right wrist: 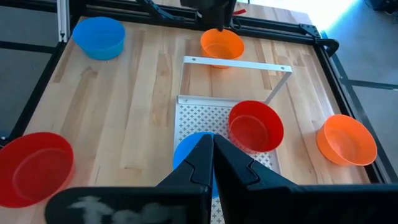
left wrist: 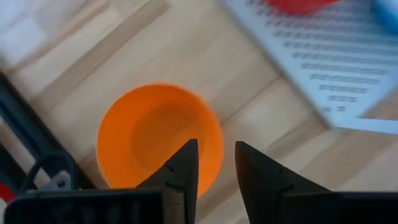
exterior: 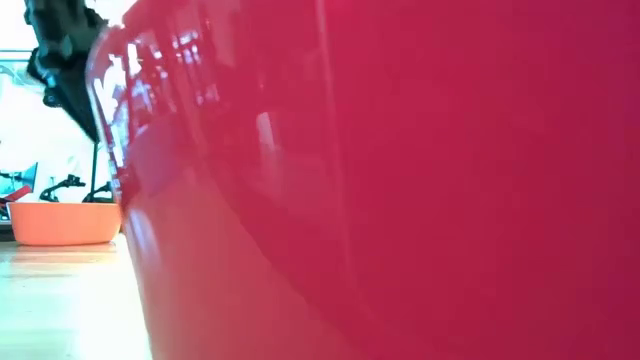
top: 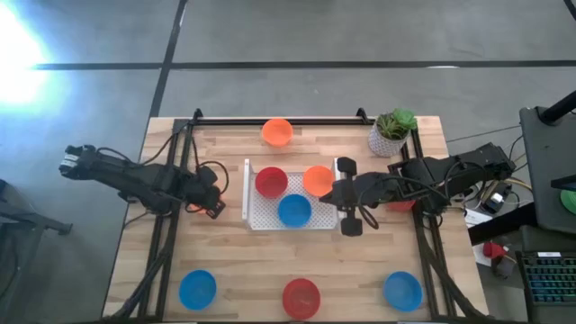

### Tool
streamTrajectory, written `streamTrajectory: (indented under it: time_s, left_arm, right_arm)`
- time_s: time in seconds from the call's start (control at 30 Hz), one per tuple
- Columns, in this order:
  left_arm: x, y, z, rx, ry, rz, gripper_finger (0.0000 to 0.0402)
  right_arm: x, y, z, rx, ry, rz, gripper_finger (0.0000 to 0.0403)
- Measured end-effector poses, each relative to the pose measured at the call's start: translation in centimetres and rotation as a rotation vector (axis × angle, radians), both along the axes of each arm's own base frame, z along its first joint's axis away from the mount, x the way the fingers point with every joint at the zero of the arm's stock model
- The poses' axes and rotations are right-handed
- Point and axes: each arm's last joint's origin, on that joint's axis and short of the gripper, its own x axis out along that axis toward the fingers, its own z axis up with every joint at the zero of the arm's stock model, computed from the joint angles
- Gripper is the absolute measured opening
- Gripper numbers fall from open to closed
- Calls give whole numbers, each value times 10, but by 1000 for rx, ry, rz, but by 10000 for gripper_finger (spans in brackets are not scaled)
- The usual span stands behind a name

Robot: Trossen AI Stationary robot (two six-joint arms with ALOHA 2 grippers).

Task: Pick & Place Mini bowls
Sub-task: Stack the bottom orange bowl on top of the orange bowl on the shelf

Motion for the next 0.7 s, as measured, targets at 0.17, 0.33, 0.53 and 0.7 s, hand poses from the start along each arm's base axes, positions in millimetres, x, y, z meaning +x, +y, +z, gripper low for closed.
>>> streamTrajectory:
  time_s: [0.17,0.33,0.53,0.7]
  left_arm:
    - [-3,0,-29,-12,42,17,99]
    - [0,-1,-51,-55,2,-3,99]
    - [0,-2,-63,-63,-6,-28,99]
    - [0,-2,-70,-65,-18,-20,99]
  right_arm:
    - [0,0,0,6,0,-5,8]
    - [0,0,0,6,0,-4,8]
    - [0,0,0,-2,0,1,8]
    - [0,0,0,-5,0,3,8]
